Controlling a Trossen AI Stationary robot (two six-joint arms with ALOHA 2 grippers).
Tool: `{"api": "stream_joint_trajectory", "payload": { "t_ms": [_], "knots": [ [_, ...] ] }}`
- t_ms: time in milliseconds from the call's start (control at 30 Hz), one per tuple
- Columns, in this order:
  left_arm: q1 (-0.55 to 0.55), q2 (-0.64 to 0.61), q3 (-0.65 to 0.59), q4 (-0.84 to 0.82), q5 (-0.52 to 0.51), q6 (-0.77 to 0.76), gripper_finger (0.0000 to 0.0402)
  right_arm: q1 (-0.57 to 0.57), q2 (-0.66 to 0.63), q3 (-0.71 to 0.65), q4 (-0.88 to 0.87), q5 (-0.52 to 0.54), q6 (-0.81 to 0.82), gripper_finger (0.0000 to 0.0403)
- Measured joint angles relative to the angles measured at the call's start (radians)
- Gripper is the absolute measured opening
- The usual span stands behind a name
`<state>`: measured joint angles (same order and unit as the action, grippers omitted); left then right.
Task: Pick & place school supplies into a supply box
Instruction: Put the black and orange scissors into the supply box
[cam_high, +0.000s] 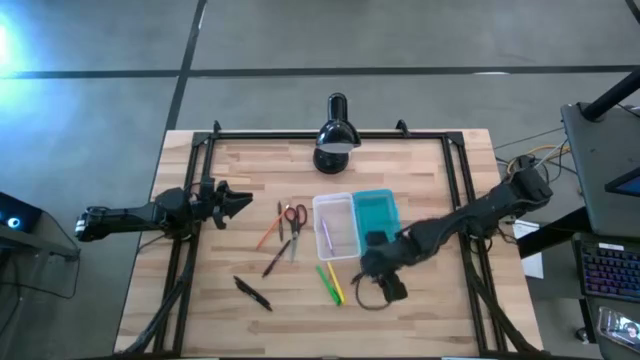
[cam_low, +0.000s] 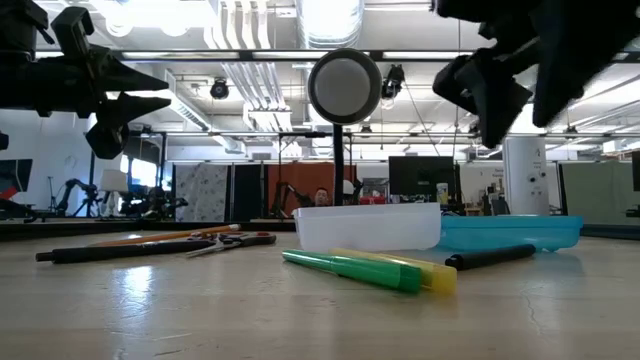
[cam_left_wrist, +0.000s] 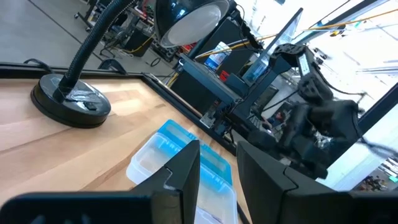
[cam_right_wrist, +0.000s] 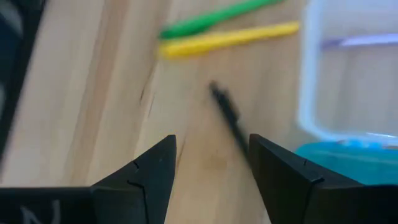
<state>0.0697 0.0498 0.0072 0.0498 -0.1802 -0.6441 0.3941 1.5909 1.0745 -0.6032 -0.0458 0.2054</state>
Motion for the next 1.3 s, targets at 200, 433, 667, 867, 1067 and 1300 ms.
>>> {"api": "stream_joint_trajectory", "payload": {
  "t_ms": [200,433,667,867,1067,1300],
  "knots": [
    [0.000,0.000,0.000,0.000,0.000,0.000,0.0091,0.044,0.093,0.050,-0.001,0.050,-0.041,0.0192],
    [0.000,0.000,0.000,0.000,0.000,0.000,0.0091,0.043,0.156,0.098,-0.039,0.067,-0.015,0.0192],
    [0.000,0.000,0.000,0.007,-0.003,-0.057,0.0091,0.043,0.156,0.116,-0.045,0.067,-0.013,0.0192],
    [0.003,0.001,0.000,0.022,-0.082,-0.326,0.0091,0.048,0.152,0.117,-0.046,0.066,0.095,0.0192],
    [0.003,-0.003,0.000,0.051,-0.243,-0.539,0.0091,0.049,0.152,0.117,-0.048,0.065,0.126,0.0192],
    [0.003,-0.003,0.023,0.102,-0.301,-0.606,0.0091,0.049,0.152,0.117,-0.058,0.065,0.138,0.0192]
  ]
}}
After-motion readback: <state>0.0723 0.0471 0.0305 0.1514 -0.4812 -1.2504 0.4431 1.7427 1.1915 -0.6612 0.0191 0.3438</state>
